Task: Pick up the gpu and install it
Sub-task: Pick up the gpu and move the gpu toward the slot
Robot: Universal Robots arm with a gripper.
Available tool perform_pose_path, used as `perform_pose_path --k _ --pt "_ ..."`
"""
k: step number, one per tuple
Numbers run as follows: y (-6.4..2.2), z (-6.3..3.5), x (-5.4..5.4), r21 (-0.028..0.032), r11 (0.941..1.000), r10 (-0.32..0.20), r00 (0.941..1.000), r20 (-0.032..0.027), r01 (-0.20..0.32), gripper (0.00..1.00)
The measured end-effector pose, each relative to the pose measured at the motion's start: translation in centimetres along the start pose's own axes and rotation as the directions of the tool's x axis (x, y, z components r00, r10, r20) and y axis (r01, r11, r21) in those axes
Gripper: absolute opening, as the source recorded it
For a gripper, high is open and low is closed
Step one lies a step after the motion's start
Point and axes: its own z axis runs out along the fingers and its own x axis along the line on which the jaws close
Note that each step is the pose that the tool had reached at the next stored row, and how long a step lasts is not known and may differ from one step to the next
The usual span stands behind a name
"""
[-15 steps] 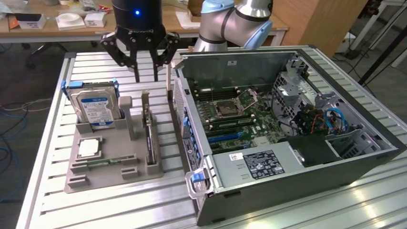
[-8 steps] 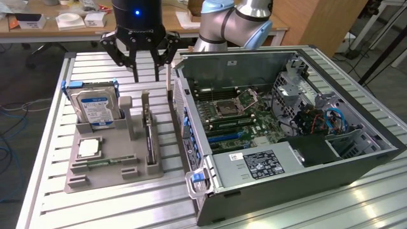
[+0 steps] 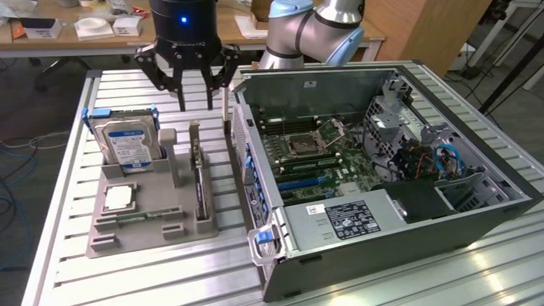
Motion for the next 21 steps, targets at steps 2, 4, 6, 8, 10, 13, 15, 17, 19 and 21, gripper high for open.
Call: perform_pose_path --k 2,4,6,8,10,13,15,17,19,21 --pt "-0.01 0.14 0.0 0.0001 1.0000 0.000 1.0000 -0.0001 0.000 0.47" --pt "-0.01 0.30 0.0 0.0000 1.0000 0.000 1.0000 -0.0001 0.000 0.47" --pt "-0.02 0.47 0.0 0.0000 1.0000 0.000 1.0000 -0.0001 0.000 0.47" --pt "-0.03 0.62 0.0 0.0000 1.0000 0.000 1.0000 -0.0001 0.000 0.47" --pt "-0.04 0.78 0.0 0.0001 1.0000 0.000 1.0000 -0.0001 0.000 0.47" --pt "-0.04 0.99 0.0 0.0001 1.0000 0.000 1.0000 -0.0001 0.000 0.47" --pt "-0.05 1.14 0.0 0.0000 1.0000 0.000 1.0000 -0.0001 0.000 0.47" --pt "-0.06 1.28 0.0 0.0001 1.0000 0.000 1.0000 -0.0001 0.000 0.47" --pt "-0.06 1.42 0.0 0.0000 1.0000 0.000 1.0000 0.0000 0.000 0.47" --pt "-0.07 1.55 0.0 0.0000 1.0000 0.000 1.0000 -0.0001 0.000 0.47"
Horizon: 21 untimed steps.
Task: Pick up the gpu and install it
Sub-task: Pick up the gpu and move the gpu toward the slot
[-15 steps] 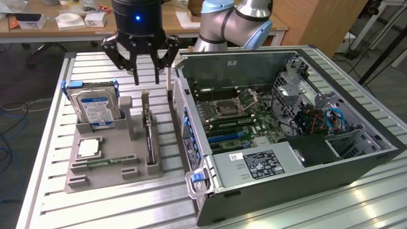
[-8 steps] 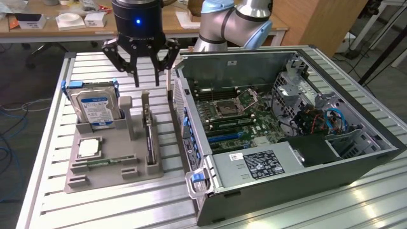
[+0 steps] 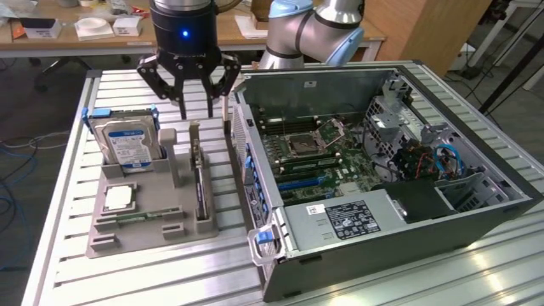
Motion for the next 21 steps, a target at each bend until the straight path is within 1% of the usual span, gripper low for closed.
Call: perform_pose_path --k 21 --pt "-0.06 1.32 0.0 0.0000 1.0000 0.000 1.0000 0.0000 0.000 0.47"
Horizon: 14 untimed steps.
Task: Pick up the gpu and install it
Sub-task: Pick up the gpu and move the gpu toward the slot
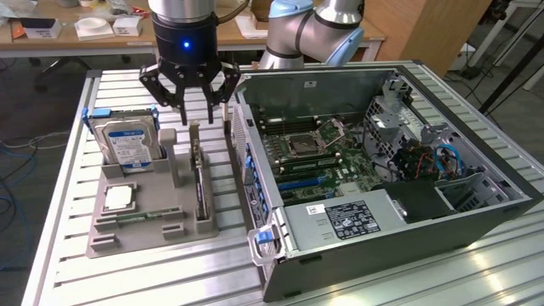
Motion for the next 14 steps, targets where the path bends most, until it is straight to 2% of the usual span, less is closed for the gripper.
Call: perform_pose_path --k 14 --pt "-0.04 0.88 0.02 0.0000 1.0000 0.000 1.0000 0.0001 0.000 0.47"
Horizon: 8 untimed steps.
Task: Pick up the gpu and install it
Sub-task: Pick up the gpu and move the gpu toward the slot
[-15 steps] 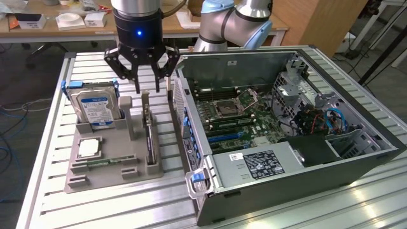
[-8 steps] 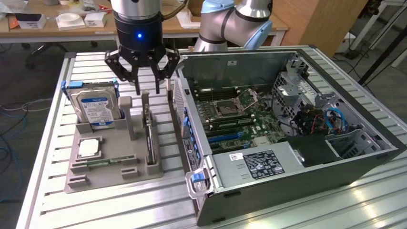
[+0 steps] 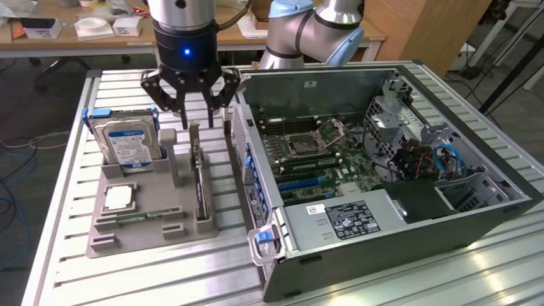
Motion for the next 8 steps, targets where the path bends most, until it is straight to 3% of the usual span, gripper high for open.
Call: perform_pose_path --k 8 --pt "-0.02 0.46 0.01 0.0000 1.0000 0.000 1.0000 -0.0001 0.000 0.47"
